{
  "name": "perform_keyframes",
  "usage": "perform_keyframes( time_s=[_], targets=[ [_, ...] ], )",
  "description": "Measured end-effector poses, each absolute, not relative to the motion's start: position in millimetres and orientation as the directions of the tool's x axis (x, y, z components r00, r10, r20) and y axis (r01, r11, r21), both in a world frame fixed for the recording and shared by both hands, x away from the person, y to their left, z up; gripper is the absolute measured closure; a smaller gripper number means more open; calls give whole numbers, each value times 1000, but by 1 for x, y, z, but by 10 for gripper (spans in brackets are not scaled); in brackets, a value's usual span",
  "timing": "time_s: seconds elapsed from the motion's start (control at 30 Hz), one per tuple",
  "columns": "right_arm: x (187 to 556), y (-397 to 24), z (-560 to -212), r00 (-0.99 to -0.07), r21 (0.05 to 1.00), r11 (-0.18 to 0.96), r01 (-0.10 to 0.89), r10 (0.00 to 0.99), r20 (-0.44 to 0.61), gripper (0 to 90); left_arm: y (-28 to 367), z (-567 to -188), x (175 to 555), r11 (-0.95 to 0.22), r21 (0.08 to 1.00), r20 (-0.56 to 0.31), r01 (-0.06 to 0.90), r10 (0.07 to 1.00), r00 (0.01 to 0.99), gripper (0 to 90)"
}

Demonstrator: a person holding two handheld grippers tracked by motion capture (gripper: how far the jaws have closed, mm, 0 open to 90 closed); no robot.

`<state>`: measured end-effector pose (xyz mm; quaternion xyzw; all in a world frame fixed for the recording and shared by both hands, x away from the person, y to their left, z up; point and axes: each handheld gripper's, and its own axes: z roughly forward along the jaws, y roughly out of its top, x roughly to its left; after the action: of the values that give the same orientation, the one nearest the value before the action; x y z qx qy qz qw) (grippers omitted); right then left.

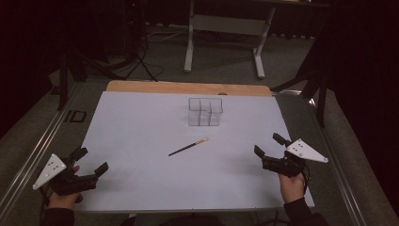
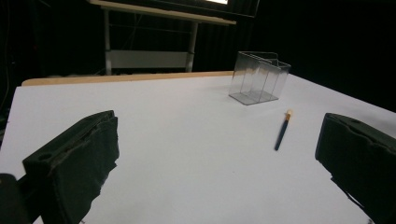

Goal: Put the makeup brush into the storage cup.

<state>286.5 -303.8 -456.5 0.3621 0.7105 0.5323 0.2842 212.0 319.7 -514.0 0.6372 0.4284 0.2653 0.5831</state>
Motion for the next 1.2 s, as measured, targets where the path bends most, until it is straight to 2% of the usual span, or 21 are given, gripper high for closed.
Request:
perform_keyframes(
  time_s=[0.3,0.87,1.2],
  targets=[
    [285,-301,-457,-593,963,171,209,805,-14,131,316,-509,213,73,963,-205,261,825,526,0],
    [285,-297,-456,-601,964,171,202,799,-16,132,300,-481,226,41,953,-203,299,821,534,0],
    [286,-296,-456,-604,965,170,200,797,-15,132,285,-463,242,24,936,-244,352,764,597,0]
  ],
)
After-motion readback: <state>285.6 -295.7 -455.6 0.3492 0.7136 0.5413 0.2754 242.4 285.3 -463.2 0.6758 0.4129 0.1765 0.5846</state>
